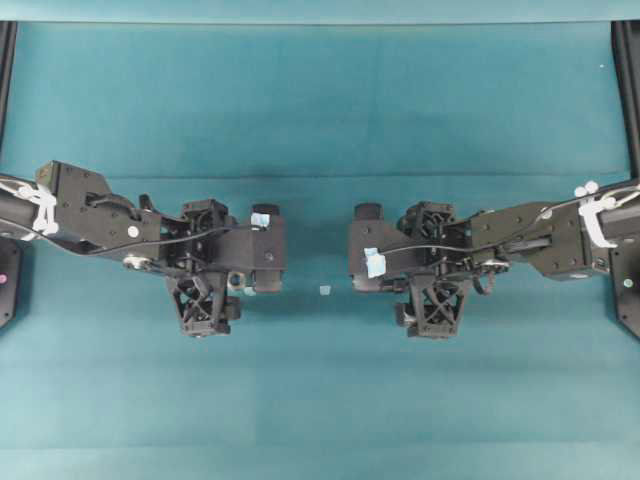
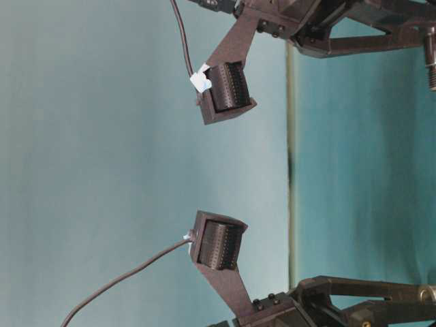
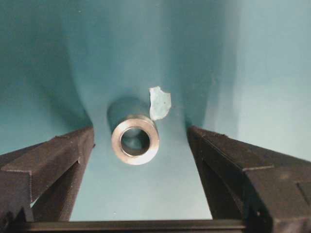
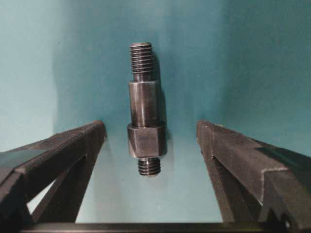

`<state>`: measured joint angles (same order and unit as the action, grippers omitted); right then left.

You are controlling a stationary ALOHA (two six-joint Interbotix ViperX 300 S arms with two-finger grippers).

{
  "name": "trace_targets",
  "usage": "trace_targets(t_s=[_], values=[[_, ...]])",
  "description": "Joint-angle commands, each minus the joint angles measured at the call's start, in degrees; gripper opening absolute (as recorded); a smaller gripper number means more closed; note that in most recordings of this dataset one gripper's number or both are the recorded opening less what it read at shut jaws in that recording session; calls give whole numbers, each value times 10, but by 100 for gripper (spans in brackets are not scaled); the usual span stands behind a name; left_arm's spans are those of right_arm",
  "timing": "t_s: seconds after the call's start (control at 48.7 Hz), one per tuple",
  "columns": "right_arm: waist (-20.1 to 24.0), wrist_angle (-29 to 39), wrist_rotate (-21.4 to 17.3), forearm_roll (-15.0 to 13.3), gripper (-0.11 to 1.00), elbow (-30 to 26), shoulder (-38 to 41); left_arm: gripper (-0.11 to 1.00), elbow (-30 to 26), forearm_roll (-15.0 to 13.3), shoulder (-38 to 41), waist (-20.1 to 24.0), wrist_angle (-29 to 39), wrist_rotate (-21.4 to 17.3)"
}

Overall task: Insert the washer onto the shaft with both hands.
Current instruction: 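Lower both open grippers around the washer and the threaded shaft, then close left gripper on the washer and right gripper on the shaft hex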

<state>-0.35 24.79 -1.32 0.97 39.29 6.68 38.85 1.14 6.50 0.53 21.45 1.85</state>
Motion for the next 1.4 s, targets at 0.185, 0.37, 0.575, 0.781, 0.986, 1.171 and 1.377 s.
trace_targets(t_s=[0.185,0.37,0.575,0.781,0.986,1.171,1.377], values=[[0,2,-5,1,80,-2,-1,78,-2,0,-1,-11,-6,2],[-5,2,-4,1,44,-4,1,38,0,0,-3,-13,-6,1],[-11,2,-4,1,8,-5,1,34,0,0,-3,-15,-6,1],[-12,5,1,1,1,-5,1,34,0,0,-3,-14,-6,1],[-12,12,2,1,1,-6,1,34,0,0,-3,-14,-6,1],[-12,12,2,0,1,-6,1,34,-3,0,-3,-14,-6,1],[-12,13,3,0,1,-6,2,34,-3,0,-3,-14,-6,1]])
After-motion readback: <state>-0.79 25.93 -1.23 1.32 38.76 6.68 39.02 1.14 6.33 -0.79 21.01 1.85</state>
